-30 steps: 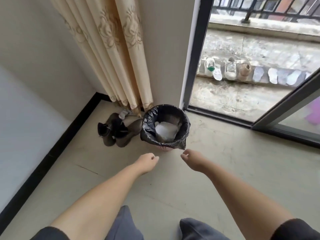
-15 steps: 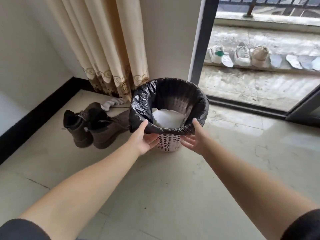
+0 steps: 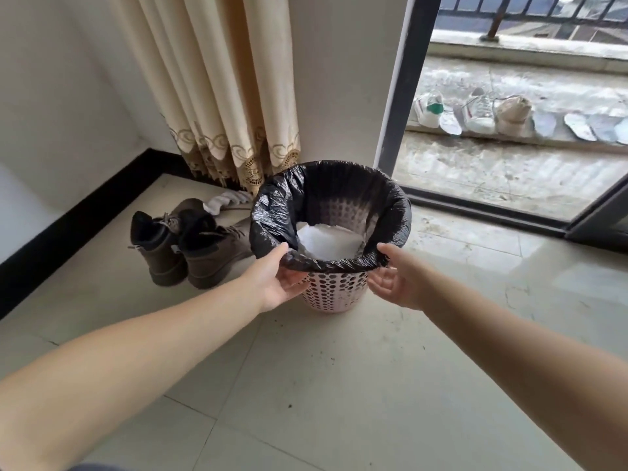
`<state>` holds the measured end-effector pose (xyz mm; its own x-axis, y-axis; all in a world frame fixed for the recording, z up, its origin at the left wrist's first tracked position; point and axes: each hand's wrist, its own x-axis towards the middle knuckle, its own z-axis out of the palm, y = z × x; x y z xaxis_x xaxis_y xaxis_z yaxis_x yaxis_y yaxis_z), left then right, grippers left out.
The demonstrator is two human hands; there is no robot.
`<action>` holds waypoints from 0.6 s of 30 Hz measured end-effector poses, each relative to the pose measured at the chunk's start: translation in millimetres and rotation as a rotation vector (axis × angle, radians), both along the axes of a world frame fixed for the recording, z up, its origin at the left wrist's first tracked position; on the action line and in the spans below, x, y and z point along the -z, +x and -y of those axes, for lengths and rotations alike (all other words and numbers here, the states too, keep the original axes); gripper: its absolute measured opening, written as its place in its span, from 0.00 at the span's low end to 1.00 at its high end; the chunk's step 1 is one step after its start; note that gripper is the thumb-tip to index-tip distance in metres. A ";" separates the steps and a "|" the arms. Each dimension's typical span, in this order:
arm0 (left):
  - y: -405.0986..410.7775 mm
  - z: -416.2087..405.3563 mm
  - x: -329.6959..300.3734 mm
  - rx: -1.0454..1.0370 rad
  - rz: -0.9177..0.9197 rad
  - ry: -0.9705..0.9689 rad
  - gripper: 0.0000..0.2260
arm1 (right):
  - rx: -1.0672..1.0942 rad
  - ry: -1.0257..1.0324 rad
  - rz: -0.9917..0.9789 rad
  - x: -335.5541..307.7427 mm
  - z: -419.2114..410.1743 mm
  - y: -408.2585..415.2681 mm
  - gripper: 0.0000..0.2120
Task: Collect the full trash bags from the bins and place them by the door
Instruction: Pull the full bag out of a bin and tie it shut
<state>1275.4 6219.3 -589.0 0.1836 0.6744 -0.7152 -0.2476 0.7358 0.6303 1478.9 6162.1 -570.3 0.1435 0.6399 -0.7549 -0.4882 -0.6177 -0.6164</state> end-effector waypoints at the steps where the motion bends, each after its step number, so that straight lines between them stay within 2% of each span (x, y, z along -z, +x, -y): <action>1: -4.6 2.2 0.9 -0.009 0.011 -0.010 0.15 | 0.017 0.001 -0.032 -0.8 2.4 0.8 0.13; 3: -13.6 5.6 8.5 -0.060 0.054 -0.047 0.21 | 0.095 0.004 -0.090 2.9 6.0 6.1 0.16; 8: -16.4 7.2 23.4 -0.136 0.049 -0.084 0.18 | 0.258 0.012 -0.124 11.7 9.7 17.1 0.16; 11: -7.5 10.1 25.8 -0.067 0.043 -0.121 0.16 | 0.348 0.023 -0.139 12.4 11.9 24.7 0.07; 13: -0.2 12.0 26.6 -0.012 0.018 -0.114 0.10 | 0.346 -0.003 -0.170 15.7 15.9 28.6 0.05; 15: 3.8 7.9 24.2 -0.022 0.016 -0.078 0.09 | 0.281 -0.031 -0.173 17.6 19.0 26.2 0.09; 18: 0.6 -4.9 12.9 -0.071 0.029 -0.020 0.13 | 0.174 -0.048 -0.169 20.8 18.7 20.6 0.23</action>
